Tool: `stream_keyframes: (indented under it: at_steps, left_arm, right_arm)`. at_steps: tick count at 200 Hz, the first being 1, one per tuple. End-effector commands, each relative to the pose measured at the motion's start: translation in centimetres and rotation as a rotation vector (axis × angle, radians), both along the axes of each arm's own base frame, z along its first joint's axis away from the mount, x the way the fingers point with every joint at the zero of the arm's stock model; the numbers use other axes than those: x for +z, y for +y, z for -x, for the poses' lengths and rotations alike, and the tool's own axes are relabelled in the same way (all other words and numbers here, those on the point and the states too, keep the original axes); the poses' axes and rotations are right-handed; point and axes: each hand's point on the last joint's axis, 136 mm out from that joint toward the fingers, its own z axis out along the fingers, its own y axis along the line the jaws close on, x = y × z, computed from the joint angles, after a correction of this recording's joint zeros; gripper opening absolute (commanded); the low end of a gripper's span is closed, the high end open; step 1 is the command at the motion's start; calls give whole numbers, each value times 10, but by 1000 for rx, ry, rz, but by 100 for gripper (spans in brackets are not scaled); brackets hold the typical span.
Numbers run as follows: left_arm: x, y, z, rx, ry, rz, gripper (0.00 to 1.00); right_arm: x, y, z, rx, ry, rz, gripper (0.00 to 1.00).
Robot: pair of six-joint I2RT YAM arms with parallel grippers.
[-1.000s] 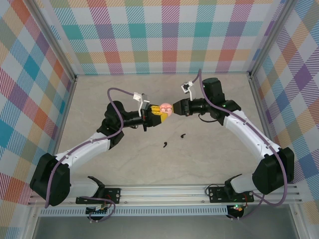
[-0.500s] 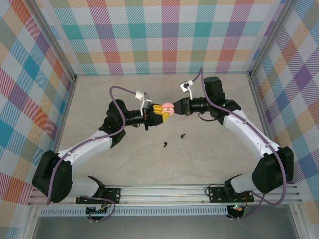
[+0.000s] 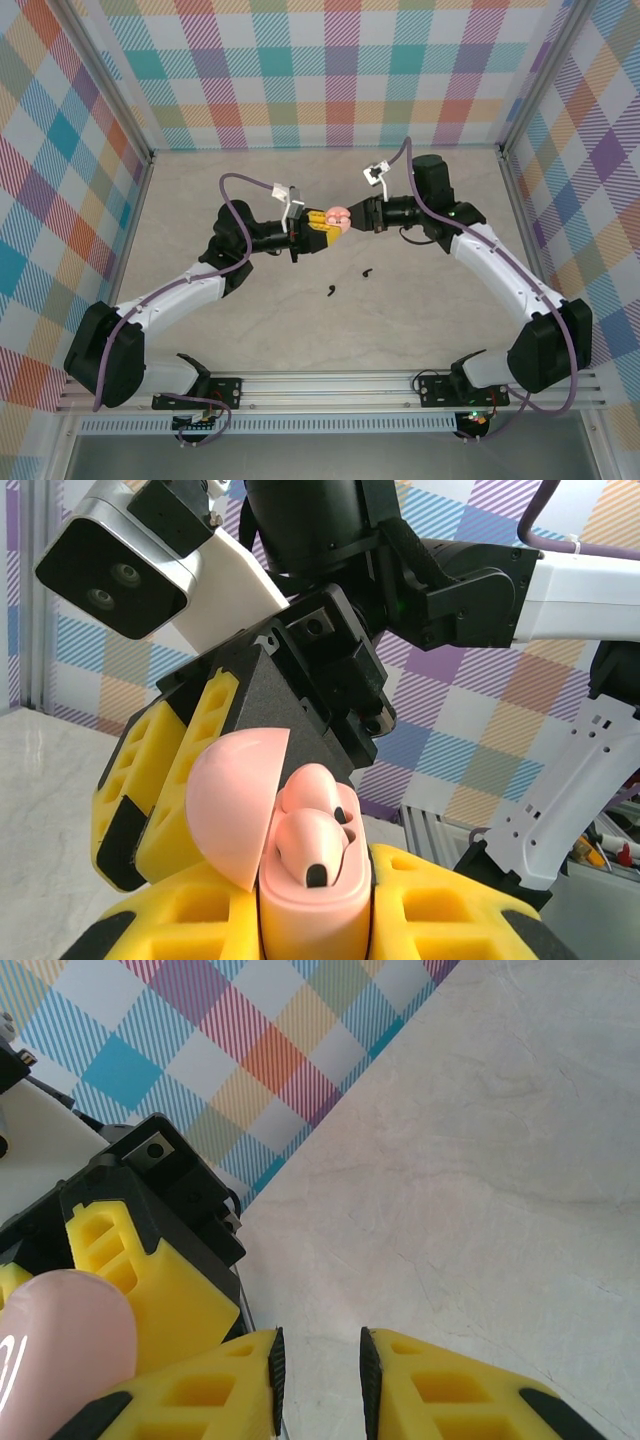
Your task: Insert wireless bluetooth earbuds into charging case
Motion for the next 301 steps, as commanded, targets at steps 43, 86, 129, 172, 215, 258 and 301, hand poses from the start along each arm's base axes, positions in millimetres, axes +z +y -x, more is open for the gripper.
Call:
stream_keyframes:
  at_steps: [43,86,129,172,215,258,301]
  left_arm:
    - [-5,-5,2,-12,30,-11,15]
    - [-11,-5,-2,12,53,-23,15]
    - [-16,-4,-6,37,76,-35,15]
    - [-19,-4,-9,50,92,-45,15]
    - [-25,-4,-12,59,110,-56,16]
    - [-27,-2,-19,101,125,-68,16]
    - [-40,4,-42,209,177,-122,17]
  right_arm:
    - [36,-2,14,32,-137,-70,30]
    - [37,-4,14,15,-158,-64,30]
    - [38,-7,15,0,-183,-65,30]
    - [42,-7,19,9,-198,-79,30]
    - [45,-7,21,18,-208,-85,30]
    - [37,-12,12,-44,-190,-39,31]
    - [9,-35,-18,-264,-147,129,32]
